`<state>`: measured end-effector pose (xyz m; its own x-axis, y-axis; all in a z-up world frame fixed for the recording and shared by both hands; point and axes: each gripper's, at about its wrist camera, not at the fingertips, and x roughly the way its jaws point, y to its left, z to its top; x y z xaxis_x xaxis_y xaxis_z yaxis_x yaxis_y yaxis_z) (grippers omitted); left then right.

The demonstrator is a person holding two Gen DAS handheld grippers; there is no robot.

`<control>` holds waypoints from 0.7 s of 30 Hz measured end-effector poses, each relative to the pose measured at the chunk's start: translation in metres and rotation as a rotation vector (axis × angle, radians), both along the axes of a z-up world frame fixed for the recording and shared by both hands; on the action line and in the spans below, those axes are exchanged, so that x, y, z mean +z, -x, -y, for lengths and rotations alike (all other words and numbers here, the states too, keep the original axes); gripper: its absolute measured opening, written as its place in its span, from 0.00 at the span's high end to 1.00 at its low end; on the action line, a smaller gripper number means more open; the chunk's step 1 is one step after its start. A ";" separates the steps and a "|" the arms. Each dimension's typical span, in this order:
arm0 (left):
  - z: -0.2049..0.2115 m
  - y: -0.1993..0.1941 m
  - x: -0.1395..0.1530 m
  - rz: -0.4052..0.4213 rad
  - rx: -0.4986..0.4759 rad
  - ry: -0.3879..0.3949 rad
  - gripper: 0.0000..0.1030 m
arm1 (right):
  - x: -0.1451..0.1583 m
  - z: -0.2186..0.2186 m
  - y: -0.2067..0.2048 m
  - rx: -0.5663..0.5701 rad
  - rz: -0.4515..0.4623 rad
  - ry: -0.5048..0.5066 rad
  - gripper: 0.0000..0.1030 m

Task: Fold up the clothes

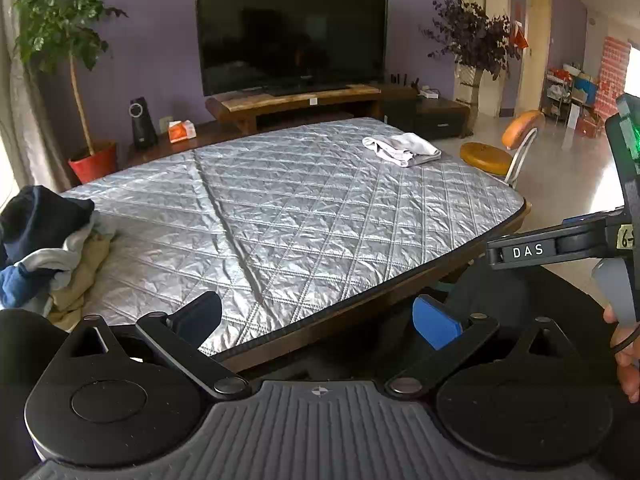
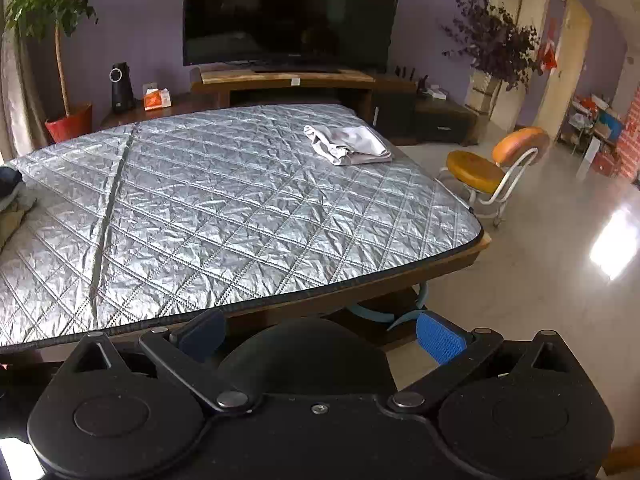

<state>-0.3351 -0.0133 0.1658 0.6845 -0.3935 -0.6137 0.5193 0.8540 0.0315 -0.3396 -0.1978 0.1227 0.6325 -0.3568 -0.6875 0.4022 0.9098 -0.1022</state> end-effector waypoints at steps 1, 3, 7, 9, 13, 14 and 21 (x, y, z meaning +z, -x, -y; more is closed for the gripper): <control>0.000 0.000 0.000 0.000 0.001 0.000 0.00 | 0.000 -0.001 0.000 0.003 -0.003 0.004 0.01; -0.001 0.000 0.000 -0.001 0.005 0.001 0.00 | -0.001 -0.002 -0.001 0.008 -0.008 0.011 0.01; -0.002 -0.002 -0.001 -0.005 0.009 0.000 0.00 | -0.001 -0.001 -0.001 0.011 -0.009 0.013 0.01; -0.001 -0.002 -0.001 -0.007 0.009 -0.004 0.00 | -0.001 0.000 -0.001 0.010 -0.010 0.012 0.01; 0.000 -0.003 -0.002 -0.011 0.007 -0.013 0.00 | -0.002 0.001 -0.001 0.010 -0.016 0.012 0.01; 0.001 -0.003 -0.002 -0.011 0.007 -0.015 0.00 | -0.002 0.001 -0.001 0.010 -0.016 0.013 0.01; 0.001 -0.004 -0.003 -0.013 0.009 -0.020 0.00 | -0.003 0.001 -0.003 0.014 -0.026 0.011 0.01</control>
<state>-0.3313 -0.0139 0.1627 0.6796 -0.3747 -0.6307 0.5121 0.8579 0.0421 -0.3370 -0.1992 0.1200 0.6197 -0.3555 -0.6997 0.3864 0.9142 -0.1222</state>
